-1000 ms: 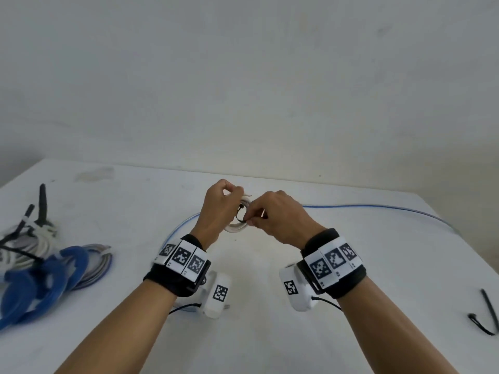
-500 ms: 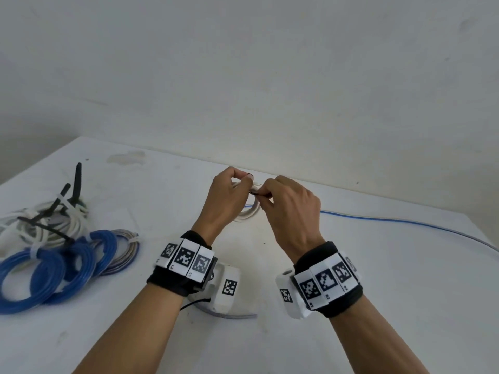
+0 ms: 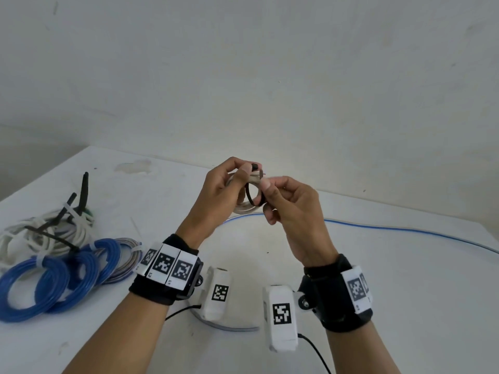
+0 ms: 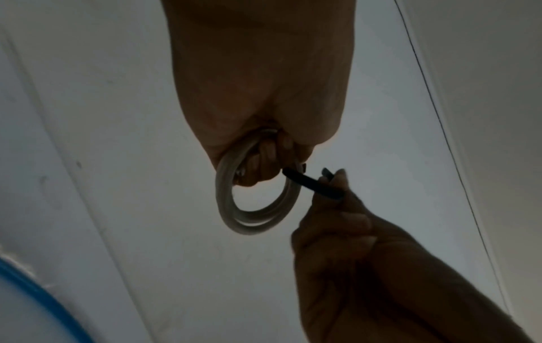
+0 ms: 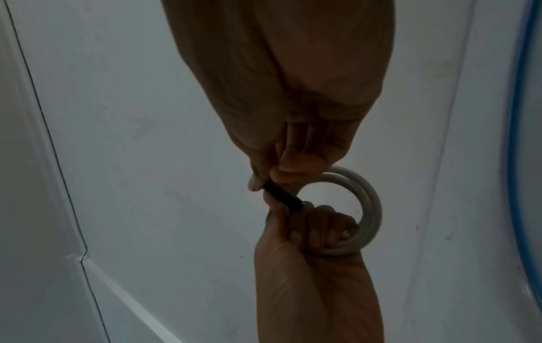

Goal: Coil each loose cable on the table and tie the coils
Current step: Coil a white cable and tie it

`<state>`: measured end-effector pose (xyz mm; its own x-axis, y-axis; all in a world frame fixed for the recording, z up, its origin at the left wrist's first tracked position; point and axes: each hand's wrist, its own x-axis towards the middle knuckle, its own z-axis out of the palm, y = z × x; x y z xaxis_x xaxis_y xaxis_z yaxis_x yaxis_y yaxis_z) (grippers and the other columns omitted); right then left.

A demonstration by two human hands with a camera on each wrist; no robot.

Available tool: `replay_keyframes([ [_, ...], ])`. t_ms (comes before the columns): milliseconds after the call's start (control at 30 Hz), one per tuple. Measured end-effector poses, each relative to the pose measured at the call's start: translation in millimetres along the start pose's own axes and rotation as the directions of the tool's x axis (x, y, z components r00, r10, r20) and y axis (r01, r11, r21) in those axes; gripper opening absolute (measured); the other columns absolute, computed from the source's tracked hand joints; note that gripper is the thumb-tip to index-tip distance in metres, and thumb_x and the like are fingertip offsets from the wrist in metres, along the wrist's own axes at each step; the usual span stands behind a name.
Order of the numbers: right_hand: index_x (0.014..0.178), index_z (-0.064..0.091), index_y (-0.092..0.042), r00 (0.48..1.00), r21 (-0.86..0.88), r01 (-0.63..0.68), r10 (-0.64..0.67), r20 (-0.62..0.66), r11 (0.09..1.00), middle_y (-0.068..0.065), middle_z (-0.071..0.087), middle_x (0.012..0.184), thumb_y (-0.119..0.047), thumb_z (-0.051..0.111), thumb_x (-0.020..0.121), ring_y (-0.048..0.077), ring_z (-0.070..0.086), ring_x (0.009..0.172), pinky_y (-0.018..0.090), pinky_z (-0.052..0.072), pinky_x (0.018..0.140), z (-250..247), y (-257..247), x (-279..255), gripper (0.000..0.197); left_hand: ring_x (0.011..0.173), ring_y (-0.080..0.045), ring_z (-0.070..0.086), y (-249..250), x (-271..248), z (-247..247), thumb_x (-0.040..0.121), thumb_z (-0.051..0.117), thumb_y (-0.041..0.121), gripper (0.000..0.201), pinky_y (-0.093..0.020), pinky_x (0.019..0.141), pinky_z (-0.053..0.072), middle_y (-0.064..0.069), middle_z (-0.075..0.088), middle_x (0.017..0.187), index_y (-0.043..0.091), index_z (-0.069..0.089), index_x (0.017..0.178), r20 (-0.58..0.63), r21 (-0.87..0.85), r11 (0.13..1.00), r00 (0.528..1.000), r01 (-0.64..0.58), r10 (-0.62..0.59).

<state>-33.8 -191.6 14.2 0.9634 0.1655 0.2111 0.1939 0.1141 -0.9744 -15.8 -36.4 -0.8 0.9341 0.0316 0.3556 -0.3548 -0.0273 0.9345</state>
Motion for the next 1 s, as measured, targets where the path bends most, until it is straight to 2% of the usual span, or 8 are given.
replay_keyframes([
  [67,0.088,0.068,-0.002,1.0,-0.008,-0.031,0.031,-0.005,0.999,0.011,0.067,0.072,-0.02,0.065,0.099,0.015,0.046,0.051,0.021,0.038,0.05,0.2,1.0,0.4,0.022,0.065,-0.028,0.04,4.9,-1.5,2.6,0.108,0.047,0.027,0.026,-0.036,0.064,0.038,0.012,0.06,0.062,0.012,0.068,0.109,0.001,0.005,1.0,1.0,-0.004,0.004],
  [167,0.084,0.07,-0.005,0.998,0.0,-0.052,0.052,-0.033,0.999,0.011,0.067,0.072,-0.021,0.065,0.099,0.014,0.046,0.052,0.021,0.039,0.051,-4.1,-1.1,0.8,0.023,0.063,-0.027,0.037,8.1,-2.2,5.1,0.108,0.046,0.025,0.026,-0.032,0.059,0.036,0.014,0.06,0.059,0.012,0.069,0.108,-0.004,0.031,0.999,1.0,-0.014,0.015],
  [267,0.084,0.07,-0.006,0.998,-0.003,-0.05,0.05,-0.034,0.999,0.012,0.068,0.073,-0.022,0.066,0.098,0.015,0.047,0.053,0.021,0.039,0.051,-6.5,-2.2,0.9,0.022,0.061,-0.025,0.032,9.8,-4.1,6.2,0.108,0.046,0.024,0.025,-0.03,0.055,0.031,0.015,0.059,0.058,0.012,0.068,0.108,0.006,0.053,0.998,1.0,-0.027,0.027],
  [400,0.088,0.071,-0.004,0.999,-0.012,-0.044,0.043,-0.031,0.999,0.011,0.068,0.072,-0.021,0.066,0.098,0.014,0.048,0.052,0.02,0.04,0.051,-4.4,-1.6,0.8,0.02,0.06,-0.025,0.032,8.1,-5.6,7.1,0.107,0.048,0.024,0.024,-0.036,0.059,0.029,0.013,0.056,0.054,0.013,0.069,0.106,0.003,0.073,0.997,1.0,-0.026,0.026],
  [800,0.085,0.07,-0.003,0.999,-0.017,-0.039,0.038,-0.031,0.999,0.01,0.069,0.071,-0.019,0.066,0.098,0.014,0.05,0.053,0.02,0.042,0.052,-8.1,-1.5,2.3,0.022,0.06,-0.026,0.033,9.5,-7.0,5.6,0.107,0.048,0.025,0.024,-0.034,0.058,0.029,0.012,0.056,0.057,0.012,0.068,0.106,0.018,0.096,0.995,0.999,-0.041,0.039],
  [900,0.09,0.071,0.0,0.998,-0.007,-0.035,0.034,-0.052,0.999,0.01,0.069,0.07,-0.018,0.067,0.098,0.014,0.051,0.053,0.02,0.043,0.052,-7.5,-2.0,3.7,0.02,0.054,-0.017,0.043,10.9,-7.3,6.6,0.107,0.049,0.022,0.023,-0.026,0.058,0.037,0.004,0.066,0.069,0.008,0.068,0.105,0.032,0.104,0.993,0.998,-0.061,0.058],
  [967,0.099,0.069,0.004,0.995,0.025,-0.032,0.034,-0.091,0.999,0.009,0.068,0.068,-0.018,0.07,0.096,0.014,0.052,0.052,0.02,0.044,0.052,-7.1,-3.2,6.3,0.021,0.055,-0.002,0.053,11.2,-8.3,8.5,0.107,0.049,0.017,0.023,-0.015,0.062,0.04,0.007,0.068,0.073,0.001,0.065,0.102,0.056,0.108,0.991,0.996,-0.075,0.069],
  [1000,0.106,0.065,0.004,0.993,0.047,-0.031,0.036,-0.115,0.998,0.009,0.068,0.067,-0.017,0.071,0.094,0.013,0.052,0.051,0.02,0.045,0.052,-7.7,-3.6,8.3,0.025,0.058,-0.001,0.056,10.8,-8.8,9.6,0.107,0.049,0.017,0.023,-0.013,0.063,0.041,0.01,0.067,0.072,0.001,0.063,0.098,0.073,0.117,0.99,0.995,-0.078,0.069],
])
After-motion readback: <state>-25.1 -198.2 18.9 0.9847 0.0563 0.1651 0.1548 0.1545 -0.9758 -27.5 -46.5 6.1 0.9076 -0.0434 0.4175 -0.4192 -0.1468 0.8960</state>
